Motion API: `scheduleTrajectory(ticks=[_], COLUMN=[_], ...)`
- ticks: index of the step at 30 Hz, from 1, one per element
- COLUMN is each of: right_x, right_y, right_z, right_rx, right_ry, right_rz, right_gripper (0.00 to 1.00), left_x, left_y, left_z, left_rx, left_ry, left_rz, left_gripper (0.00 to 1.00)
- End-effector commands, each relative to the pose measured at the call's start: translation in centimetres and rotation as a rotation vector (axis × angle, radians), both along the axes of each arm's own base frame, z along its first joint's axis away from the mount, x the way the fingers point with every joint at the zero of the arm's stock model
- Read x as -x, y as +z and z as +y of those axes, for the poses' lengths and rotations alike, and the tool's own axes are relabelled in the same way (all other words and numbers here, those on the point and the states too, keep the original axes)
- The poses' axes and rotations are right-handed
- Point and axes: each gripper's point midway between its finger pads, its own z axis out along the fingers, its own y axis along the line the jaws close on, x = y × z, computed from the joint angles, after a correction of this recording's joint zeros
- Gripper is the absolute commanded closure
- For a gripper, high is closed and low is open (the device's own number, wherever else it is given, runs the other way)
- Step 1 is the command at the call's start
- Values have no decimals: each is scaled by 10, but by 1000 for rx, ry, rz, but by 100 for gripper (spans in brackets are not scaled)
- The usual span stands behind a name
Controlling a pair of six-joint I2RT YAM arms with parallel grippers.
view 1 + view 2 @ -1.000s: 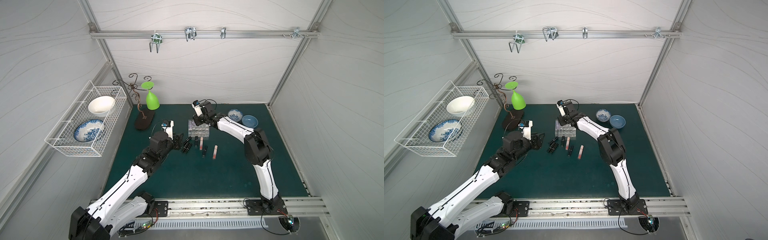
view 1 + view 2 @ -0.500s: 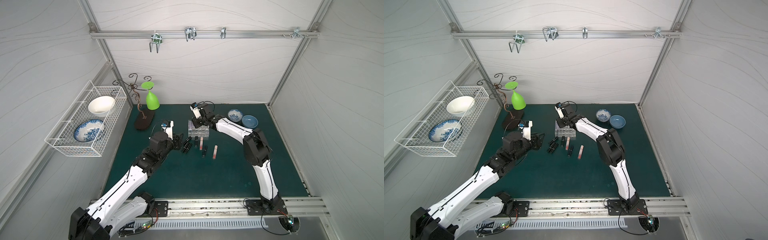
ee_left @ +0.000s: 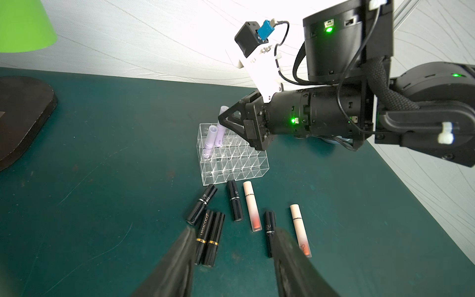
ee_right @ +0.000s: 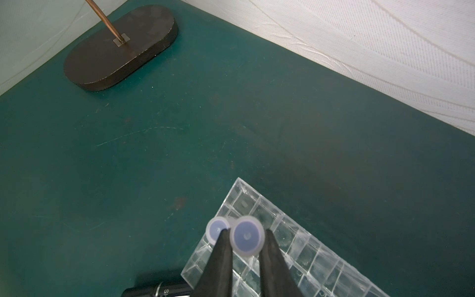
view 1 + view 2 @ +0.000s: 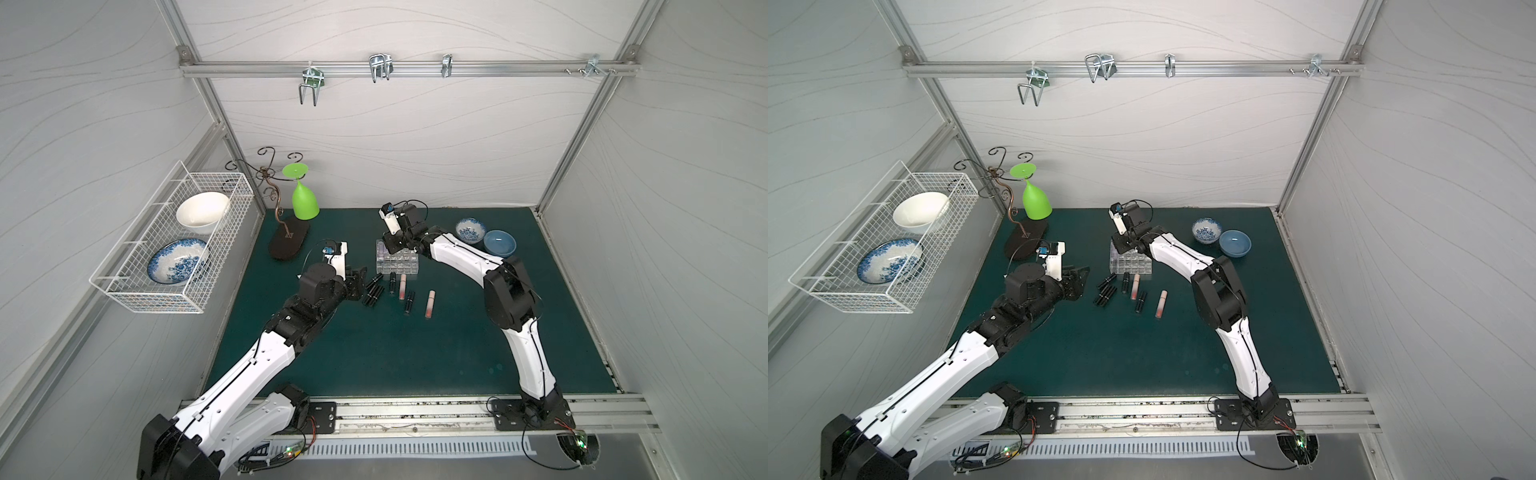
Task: Arrange the lipsticks in the organizer
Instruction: Place the lipstick in the storage box.
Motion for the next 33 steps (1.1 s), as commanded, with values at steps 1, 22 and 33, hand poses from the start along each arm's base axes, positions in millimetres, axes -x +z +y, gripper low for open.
scheduleTrajectory(ticks=[1, 22, 33], right_x=[-1, 47, 126], right_y=[-5, 41, 4], right_z=[0, -71, -208], right_rx=[10, 62, -66], right_ry=[9, -118, -335], right_rz=[10, 44, 392], right_gripper=[81, 36, 39], left_x=[-6, -10, 10], left_y=[16, 4, -50], left_z=[-4, -29, -120], left_rx=[33, 31, -120], left_ry=[-11, -120, -464], left_rz=[-52, 36, 355], left_gripper=[47, 44, 45])
